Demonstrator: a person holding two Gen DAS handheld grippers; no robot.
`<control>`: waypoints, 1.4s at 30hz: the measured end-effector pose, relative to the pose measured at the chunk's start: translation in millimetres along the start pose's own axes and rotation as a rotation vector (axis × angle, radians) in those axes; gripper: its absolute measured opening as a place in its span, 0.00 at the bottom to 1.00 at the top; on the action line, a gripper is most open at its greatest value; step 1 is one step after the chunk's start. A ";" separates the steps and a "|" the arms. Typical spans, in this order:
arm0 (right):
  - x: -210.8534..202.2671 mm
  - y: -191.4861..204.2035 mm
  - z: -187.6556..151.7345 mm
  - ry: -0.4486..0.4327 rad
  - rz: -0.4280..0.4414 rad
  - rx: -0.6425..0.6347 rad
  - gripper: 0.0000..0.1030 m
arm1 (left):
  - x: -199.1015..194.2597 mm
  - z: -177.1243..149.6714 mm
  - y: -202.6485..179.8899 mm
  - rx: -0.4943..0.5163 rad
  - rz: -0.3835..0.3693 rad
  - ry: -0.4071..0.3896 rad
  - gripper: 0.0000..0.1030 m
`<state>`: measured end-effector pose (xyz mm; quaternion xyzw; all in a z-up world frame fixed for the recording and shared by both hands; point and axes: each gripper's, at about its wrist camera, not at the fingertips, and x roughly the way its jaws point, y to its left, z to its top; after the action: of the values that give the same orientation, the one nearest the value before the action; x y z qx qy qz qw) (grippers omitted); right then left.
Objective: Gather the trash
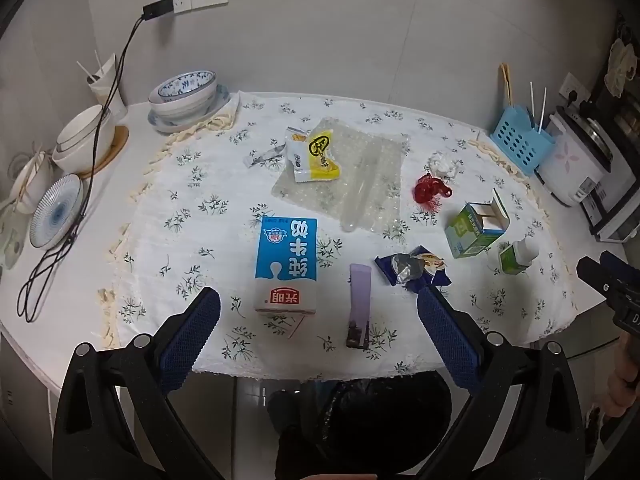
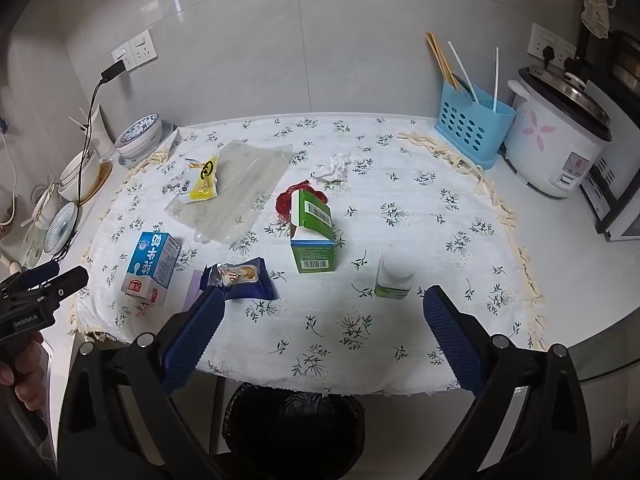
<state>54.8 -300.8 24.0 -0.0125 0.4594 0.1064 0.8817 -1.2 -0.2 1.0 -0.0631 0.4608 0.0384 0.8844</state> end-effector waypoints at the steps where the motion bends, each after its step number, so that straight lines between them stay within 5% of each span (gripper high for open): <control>1: -0.1 0.1 -0.1 0.000 0.001 0.001 0.93 | -0.5 -0.3 -0.2 0.003 -0.001 -0.003 0.94; 42: 6.4 -3.3 -3.5 0.033 -0.005 0.016 0.93 | 1.3 0.5 -4.9 0.013 0.024 0.028 0.93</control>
<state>56.3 -303.2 16.5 -0.0083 0.4746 0.1003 0.8744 0.5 -5.0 0.6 -0.0525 0.4741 0.0452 0.8777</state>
